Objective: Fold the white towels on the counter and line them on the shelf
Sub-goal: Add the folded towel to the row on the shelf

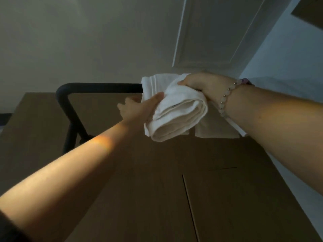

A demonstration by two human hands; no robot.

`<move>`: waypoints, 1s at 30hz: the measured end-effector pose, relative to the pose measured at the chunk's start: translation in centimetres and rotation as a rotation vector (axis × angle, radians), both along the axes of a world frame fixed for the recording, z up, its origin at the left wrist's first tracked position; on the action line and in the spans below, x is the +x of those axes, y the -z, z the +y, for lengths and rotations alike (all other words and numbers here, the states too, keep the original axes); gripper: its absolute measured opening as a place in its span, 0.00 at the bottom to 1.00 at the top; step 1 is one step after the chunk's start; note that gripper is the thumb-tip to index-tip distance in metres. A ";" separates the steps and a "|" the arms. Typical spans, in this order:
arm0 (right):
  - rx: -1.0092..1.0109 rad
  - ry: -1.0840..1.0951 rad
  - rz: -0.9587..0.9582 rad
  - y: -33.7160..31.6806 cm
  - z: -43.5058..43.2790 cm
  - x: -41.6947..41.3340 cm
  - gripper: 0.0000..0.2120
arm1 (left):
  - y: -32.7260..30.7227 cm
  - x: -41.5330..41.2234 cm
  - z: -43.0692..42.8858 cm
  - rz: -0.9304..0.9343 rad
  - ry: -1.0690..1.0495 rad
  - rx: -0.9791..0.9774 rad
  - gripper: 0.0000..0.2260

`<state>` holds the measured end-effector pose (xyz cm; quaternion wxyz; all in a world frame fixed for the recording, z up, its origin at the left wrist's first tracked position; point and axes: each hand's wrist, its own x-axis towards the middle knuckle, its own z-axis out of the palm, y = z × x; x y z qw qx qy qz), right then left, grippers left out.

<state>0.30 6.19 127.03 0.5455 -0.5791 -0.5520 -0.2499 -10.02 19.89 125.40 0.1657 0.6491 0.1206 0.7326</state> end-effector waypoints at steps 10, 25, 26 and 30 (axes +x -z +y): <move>0.064 -0.152 0.107 0.6 0.1 2.2 0.19 | -1.6 0.1 -0.3 0.402 0.536 0.028 0.22; 0.099 -0.710 0.518 3.8 2.9 4.2 0.19 | 0.4 -1.6 -1.5 0.379 0.344 -0.011 0.16; 0.117 -0.718 0.518 4.1 3.2 4.4 0.20 | 0.5 -1.7 -1.5 0.379 0.341 -0.013 0.17; 0.074 -0.784 0.518 4.4 3.2 4.2 0.19 | 0.5 -1.4 -1.7 0.335 0.338 -0.034 0.22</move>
